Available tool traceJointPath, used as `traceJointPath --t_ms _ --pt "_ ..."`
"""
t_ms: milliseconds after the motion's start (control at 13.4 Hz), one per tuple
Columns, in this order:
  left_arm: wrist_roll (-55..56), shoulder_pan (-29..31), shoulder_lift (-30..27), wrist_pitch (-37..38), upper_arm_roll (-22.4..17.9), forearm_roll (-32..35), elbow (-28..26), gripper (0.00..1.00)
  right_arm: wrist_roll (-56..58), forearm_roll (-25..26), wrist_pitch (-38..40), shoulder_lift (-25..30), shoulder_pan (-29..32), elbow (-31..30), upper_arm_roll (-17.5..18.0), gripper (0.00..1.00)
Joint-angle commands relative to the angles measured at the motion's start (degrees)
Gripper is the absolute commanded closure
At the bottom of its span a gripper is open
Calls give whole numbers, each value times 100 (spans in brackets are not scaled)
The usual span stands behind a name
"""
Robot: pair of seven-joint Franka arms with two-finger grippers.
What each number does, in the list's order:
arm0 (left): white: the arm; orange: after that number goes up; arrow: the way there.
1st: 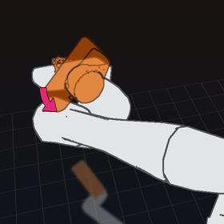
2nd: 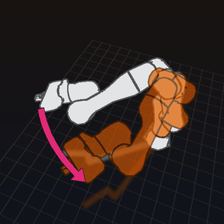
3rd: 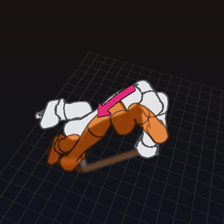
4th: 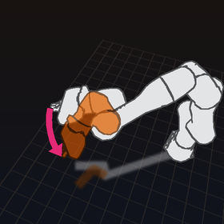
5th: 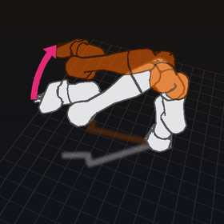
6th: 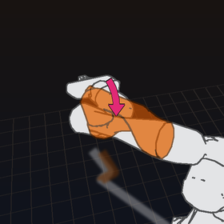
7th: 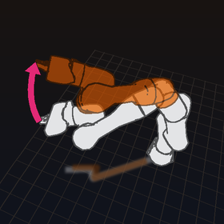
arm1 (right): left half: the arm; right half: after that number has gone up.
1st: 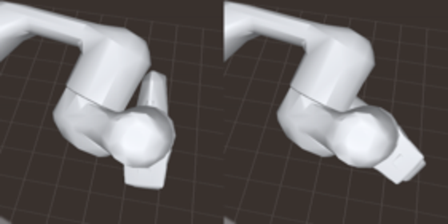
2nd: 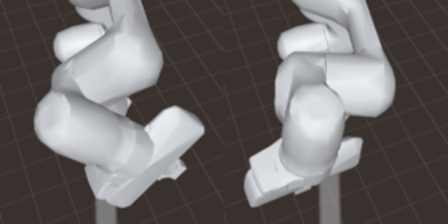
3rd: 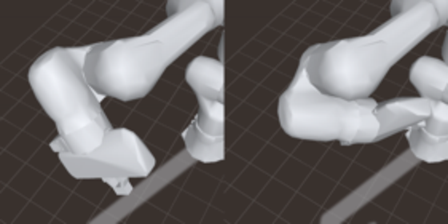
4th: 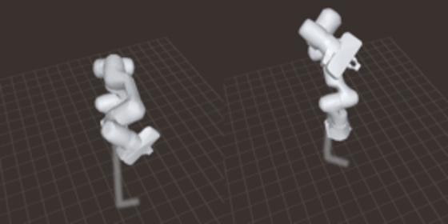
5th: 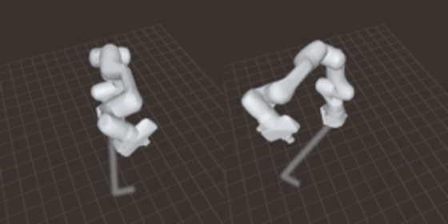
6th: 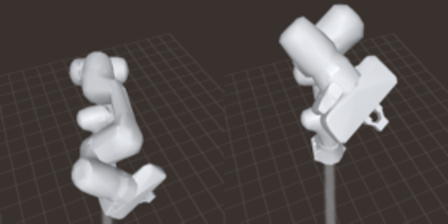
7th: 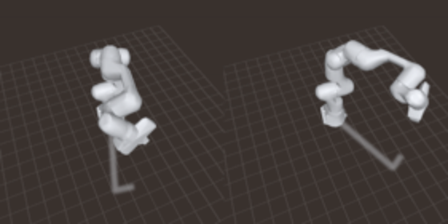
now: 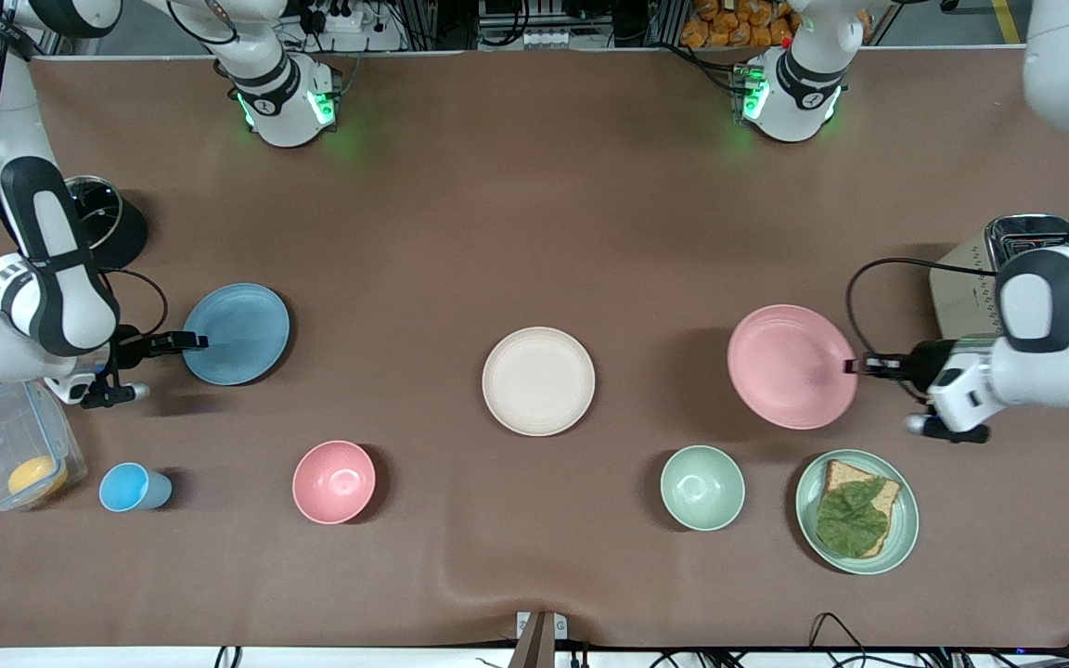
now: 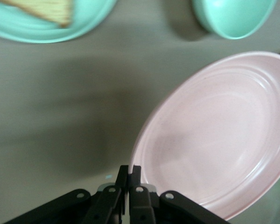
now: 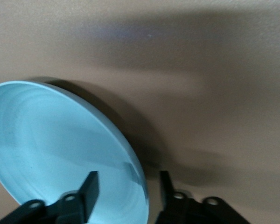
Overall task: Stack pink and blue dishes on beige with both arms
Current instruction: 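Carry the pink plate onto the beige plate with the left gripper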
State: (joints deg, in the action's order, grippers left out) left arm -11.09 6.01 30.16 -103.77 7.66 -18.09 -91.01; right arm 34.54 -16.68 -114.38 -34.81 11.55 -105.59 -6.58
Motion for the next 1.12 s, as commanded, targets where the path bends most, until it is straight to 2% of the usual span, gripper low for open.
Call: traceJointPath --t_ms 0,373,672,1045 --pt "571 -757 297 -178 -19 -72 408 100 61 -212 118 -44 31 47 60 100" --pt "1476 -1847 754 -1109 -36 -63 838 100 17 -230 399 -44 -48 196 69 100" --pt "2065 -2586 1079 -2005 -54 -72 848 100 -176 -222 899 -35 -48 609 69 100" --pt "2814 -3000 1422 -2534 -45 -107 856 100 -203 -169 1155 -35 -74 838 60 100"
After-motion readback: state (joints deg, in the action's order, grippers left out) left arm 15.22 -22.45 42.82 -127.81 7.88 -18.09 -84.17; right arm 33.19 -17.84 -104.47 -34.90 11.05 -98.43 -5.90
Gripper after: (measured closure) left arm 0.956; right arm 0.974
